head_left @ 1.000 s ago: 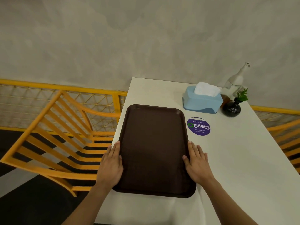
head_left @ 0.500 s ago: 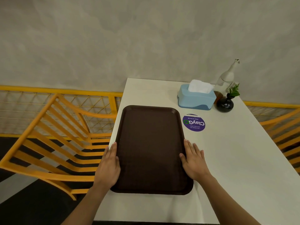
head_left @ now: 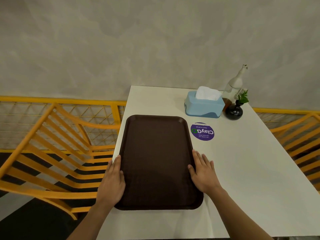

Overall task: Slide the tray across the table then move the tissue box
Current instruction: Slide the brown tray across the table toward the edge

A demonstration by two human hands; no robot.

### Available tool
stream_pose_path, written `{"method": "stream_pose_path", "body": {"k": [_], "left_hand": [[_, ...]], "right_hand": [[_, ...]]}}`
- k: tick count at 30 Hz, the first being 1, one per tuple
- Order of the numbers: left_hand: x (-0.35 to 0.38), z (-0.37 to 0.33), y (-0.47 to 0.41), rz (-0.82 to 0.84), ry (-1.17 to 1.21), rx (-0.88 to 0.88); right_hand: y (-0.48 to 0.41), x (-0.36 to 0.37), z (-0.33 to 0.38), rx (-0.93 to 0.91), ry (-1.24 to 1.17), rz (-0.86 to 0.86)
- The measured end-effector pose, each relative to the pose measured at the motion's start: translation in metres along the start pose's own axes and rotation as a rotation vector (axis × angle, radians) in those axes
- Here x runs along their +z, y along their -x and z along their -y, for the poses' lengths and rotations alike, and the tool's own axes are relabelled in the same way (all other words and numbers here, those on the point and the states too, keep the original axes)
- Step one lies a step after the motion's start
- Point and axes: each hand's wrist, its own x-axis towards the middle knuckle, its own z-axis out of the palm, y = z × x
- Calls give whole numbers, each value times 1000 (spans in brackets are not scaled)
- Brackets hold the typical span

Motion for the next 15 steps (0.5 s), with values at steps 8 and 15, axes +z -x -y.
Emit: {"method": "stream_pose_path", "body": {"k": [8,15], "left_hand": [[-2,1,-3,39,78,-29],[-19,-29,-15,-19,83,-6]], "right_hand": [[2,-2,2,5,-24,-18],[1,-23,6,14,-166,-39]]}}
